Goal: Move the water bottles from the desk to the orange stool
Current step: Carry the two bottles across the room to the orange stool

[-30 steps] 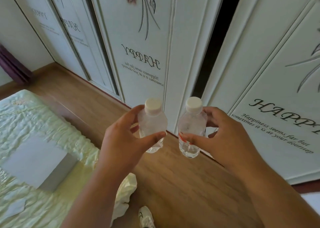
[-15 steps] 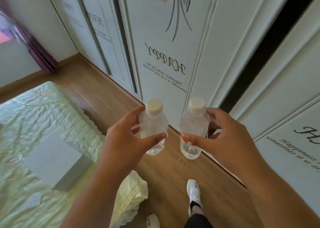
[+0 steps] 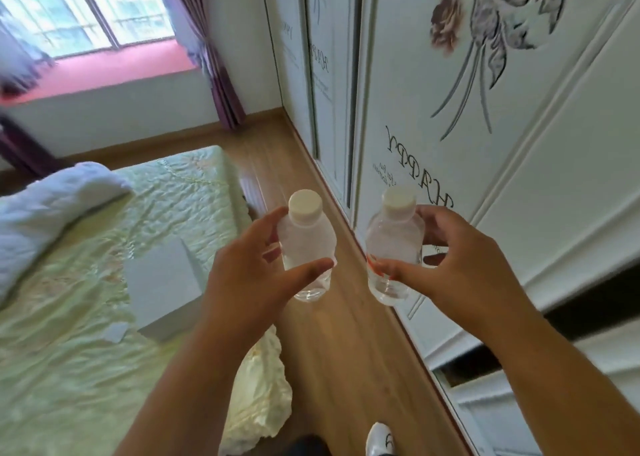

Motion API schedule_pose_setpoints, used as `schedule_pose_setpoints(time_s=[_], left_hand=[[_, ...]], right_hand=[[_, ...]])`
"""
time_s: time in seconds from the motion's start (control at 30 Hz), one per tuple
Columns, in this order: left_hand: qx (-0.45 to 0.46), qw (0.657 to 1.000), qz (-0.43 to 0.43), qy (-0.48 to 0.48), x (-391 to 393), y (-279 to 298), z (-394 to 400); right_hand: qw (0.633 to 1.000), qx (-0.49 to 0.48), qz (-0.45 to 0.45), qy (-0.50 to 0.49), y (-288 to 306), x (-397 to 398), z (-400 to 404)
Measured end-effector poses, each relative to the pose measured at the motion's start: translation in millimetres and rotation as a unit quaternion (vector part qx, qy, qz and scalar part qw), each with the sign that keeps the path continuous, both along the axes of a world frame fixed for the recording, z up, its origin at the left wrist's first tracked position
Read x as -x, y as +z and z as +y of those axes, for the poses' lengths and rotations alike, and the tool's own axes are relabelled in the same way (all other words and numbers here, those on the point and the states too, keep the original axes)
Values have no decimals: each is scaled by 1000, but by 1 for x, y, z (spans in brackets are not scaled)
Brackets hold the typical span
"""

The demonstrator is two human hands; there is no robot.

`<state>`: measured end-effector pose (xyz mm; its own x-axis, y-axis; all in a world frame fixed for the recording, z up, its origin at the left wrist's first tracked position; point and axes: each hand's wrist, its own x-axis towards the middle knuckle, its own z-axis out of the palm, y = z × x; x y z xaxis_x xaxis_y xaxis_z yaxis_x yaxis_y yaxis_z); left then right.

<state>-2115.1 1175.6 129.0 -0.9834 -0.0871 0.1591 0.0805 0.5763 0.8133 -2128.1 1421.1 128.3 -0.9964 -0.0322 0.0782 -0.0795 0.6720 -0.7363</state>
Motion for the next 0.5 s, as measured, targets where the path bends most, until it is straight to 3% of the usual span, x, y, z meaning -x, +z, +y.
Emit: schedule_pose_setpoints(time_s=[0.2,0.5], left_hand=[[-33,997,-1,72,7,-1,14],[-26,994,-27,99,52,-14,18]], right_hand=[[997,5,-10,77,-4,42,16],[992,12,-26,123,-15,103,19]])
